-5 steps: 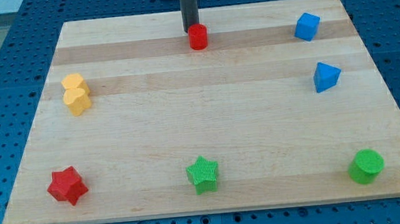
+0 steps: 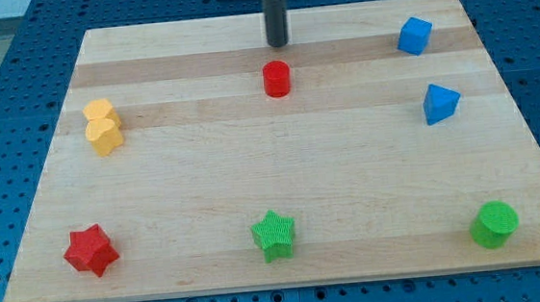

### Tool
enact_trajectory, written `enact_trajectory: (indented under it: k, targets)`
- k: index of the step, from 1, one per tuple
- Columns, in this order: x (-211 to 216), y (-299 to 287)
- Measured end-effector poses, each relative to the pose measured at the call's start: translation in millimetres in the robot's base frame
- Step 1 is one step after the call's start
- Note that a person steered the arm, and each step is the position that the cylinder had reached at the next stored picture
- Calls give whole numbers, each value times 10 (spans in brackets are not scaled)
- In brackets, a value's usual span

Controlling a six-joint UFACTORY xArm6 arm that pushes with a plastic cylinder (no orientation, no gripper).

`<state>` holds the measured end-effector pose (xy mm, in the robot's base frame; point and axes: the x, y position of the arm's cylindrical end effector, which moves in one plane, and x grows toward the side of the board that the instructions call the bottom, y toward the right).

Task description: Push the red circle to the red star

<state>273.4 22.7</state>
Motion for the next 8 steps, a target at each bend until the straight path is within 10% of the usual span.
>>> enact_trajectory:
  k: [5,8]
  targets:
    - [889,-686]
    - [2343,-1618]
